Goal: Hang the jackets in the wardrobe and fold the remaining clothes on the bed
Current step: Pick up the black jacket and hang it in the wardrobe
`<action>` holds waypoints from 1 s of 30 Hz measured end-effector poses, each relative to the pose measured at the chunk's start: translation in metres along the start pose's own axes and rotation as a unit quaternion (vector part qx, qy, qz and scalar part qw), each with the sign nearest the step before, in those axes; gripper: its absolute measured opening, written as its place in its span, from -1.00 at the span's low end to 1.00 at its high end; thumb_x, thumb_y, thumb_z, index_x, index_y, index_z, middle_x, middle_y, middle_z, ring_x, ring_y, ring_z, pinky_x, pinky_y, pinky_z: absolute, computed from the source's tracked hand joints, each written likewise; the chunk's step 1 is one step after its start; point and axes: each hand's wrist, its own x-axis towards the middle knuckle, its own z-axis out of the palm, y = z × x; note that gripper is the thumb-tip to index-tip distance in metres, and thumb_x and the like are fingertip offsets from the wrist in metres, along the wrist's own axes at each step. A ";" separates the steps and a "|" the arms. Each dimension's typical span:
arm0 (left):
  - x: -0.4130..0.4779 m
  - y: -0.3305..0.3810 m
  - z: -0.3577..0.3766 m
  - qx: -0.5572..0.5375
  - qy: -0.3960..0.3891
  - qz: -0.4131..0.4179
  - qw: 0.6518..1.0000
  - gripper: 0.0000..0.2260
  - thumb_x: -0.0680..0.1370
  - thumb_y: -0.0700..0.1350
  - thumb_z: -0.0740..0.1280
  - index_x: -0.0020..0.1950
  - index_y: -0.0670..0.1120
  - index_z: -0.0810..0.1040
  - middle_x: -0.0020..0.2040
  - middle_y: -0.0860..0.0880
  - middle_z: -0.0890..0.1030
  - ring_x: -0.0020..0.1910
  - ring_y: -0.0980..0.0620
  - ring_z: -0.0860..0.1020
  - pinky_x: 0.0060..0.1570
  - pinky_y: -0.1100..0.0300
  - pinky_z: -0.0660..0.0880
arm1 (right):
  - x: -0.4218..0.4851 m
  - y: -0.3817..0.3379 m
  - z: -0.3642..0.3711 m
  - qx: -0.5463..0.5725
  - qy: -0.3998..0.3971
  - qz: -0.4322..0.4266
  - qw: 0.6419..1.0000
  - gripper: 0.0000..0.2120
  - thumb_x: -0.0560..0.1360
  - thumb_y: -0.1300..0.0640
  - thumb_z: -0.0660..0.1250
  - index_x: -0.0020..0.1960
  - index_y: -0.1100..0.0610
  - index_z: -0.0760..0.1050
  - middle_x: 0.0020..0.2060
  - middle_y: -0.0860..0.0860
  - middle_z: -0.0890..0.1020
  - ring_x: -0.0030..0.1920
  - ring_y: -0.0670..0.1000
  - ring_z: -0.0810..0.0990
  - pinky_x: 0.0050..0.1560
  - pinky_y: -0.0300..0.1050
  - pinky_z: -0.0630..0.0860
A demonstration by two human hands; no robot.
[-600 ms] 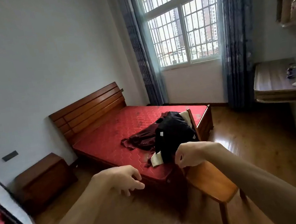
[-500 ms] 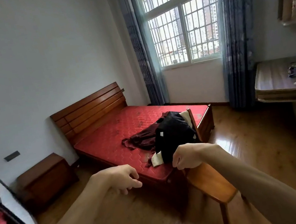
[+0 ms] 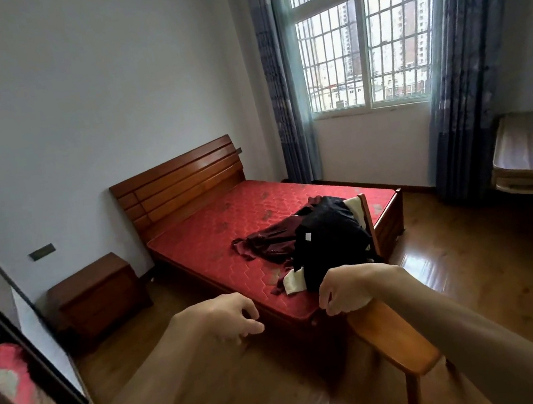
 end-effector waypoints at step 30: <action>0.203 -0.190 -0.166 -0.010 -0.045 0.065 0.997 -0.54 0.59 0.09 0.34 0.46 0.01 0.39 0.06 0.02 0.62 0.01 0.05 0.68 -0.09 0.13 0.66 | 0.247 -0.112 -0.103 0.033 0.012 0.109 0.993 -0.70 0.53 0.25 0.20 0.20 0.21 0.58 0.01 0.15 0.70 -0.06 0.06 0.73 -0.05 0.01 0.68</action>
